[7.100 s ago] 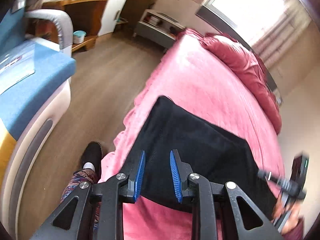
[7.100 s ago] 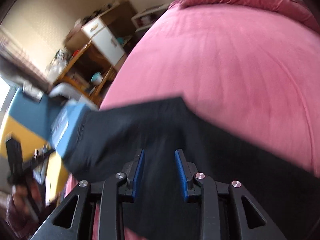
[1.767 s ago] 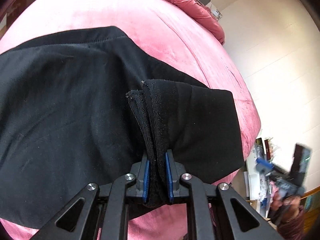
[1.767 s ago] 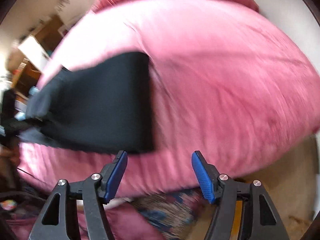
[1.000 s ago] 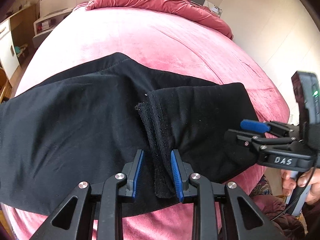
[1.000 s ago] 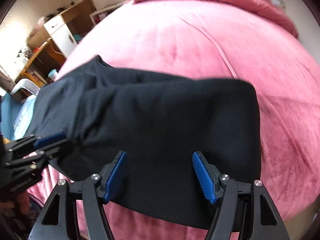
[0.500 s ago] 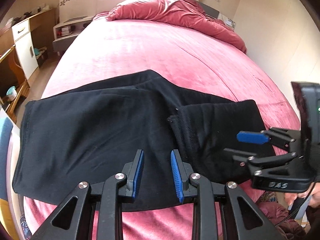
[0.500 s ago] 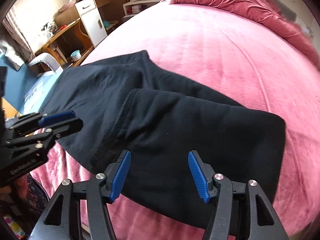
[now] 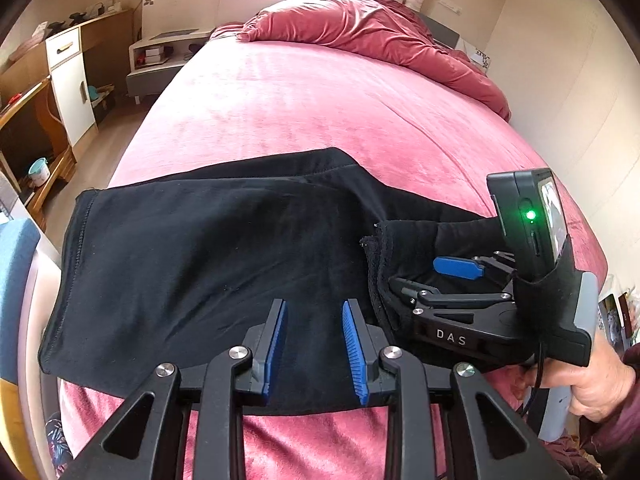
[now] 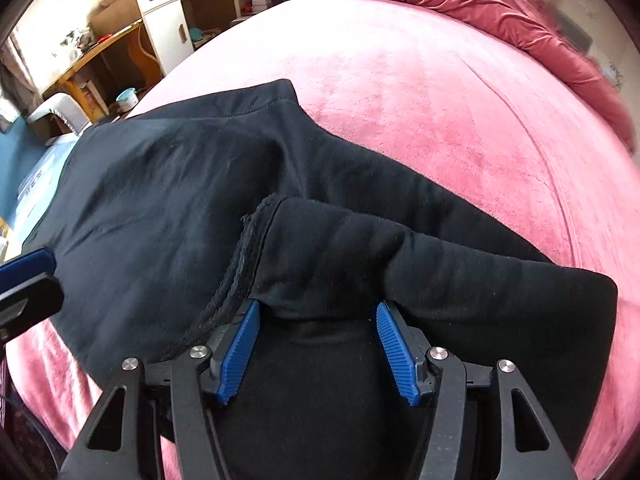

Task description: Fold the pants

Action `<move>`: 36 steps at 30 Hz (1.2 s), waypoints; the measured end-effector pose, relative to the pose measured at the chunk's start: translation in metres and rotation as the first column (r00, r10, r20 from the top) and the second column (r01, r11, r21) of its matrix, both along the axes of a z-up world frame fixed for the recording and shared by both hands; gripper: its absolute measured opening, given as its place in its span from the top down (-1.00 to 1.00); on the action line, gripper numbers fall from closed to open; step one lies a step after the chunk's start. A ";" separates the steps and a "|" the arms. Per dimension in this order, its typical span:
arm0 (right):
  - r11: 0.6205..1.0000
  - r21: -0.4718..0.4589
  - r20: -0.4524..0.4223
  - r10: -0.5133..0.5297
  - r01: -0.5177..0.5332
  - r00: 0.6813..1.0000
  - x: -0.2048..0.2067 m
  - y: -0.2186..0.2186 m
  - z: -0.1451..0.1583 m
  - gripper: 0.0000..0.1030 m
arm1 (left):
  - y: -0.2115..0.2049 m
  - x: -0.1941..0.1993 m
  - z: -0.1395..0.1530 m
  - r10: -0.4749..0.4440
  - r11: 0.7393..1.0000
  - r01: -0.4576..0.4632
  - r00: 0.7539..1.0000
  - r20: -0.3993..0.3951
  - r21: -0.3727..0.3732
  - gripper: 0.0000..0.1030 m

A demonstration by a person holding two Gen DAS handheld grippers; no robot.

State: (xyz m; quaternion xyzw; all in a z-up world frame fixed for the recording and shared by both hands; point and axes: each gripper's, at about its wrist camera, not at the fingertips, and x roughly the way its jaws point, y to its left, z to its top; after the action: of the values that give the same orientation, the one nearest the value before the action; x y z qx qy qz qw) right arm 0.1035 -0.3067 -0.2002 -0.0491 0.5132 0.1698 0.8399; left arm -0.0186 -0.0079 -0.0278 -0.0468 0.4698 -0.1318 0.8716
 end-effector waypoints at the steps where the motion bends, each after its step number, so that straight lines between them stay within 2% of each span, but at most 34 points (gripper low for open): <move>1: 1.000 -0.002 0.002 0.000 0.000 1.000 0.000 0.000 0.000 -0.19 | 0.000 0.001 -0.002 0.003 1.000 -0.003 1.000 -0.001 0.000 0.43; 7: 1.000 0.009 -0.003 -0.008 0.008 1.000 -0.004 -0.004 0.009 -0.19 | 0.007 0.001 -0.004 0.027 1.000 -0.027 1.000 -0.008 0.006 0.40; 13: 0.999 0.012 0.039 -0.031 0.030 0.999 -0.015 -0.009 0.029 -0.21 | 0.017 -0.001 -0.005 0.053 0.999 -0.052 0.998 -0.027 0.003 0.38; 19: 0.995 0.083 0.063 -0.063 0.057 0.996 -0.034 -0.025 0.049 -0.25 | 0.044 0.001 -0.020 0.118 0.987 -0.130 0.985 -0.128 -0.092 0.36; 23: 0.991 0.116 0.051 -0.069 0.063 0.996 -0.049 -0.032 0.048 -0.25 | 0.079 0.001 -0.031 0.201 0.957 -0.238 0.957 -0.209 -0.169 0.36; 27: 0.986 0.145 0.017 -0.085 0.082 0.996 -0.060 -0.040 0.039 -0.25 | 0.122 -0.005 -0.039 0.308 0.902 -0.369 0.914 -0.264 -0.225 0.35; 30: 0.984 0.158 -0.001 -0.088 0.087 0.996 -0.066 -0.043 0.033 -0.25 | 0.152 -0.013 -0.046 0.370 0.848 -0.455 0.876 -0.311 -0.272 0.28; 33: 0.977 0.193 -0.020 -0.093 0.095 0.995 -0.070 -0.046 0.028 -0.25 | 0.182 -0.023 -0.056 0.434 0.758 -0.558 0.818 -0.379 -0.337 0.27; 36: 0.975 0.195 -0.023 -0.103 0.105 0.994 -0.072 -0.047 0.025 -0.26 | 0.212 -0.033 -0.067 0.496 0.644 -0.657 0.749 -0.439 -0.393 0.31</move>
State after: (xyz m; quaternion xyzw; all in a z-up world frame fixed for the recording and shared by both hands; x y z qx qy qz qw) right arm 0.0313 -0.3541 -0.1755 0.0619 0.5013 0.1756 0.8450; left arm -0.0519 0.2046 -0.0950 -0.4502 0.4976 0.0418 0.7402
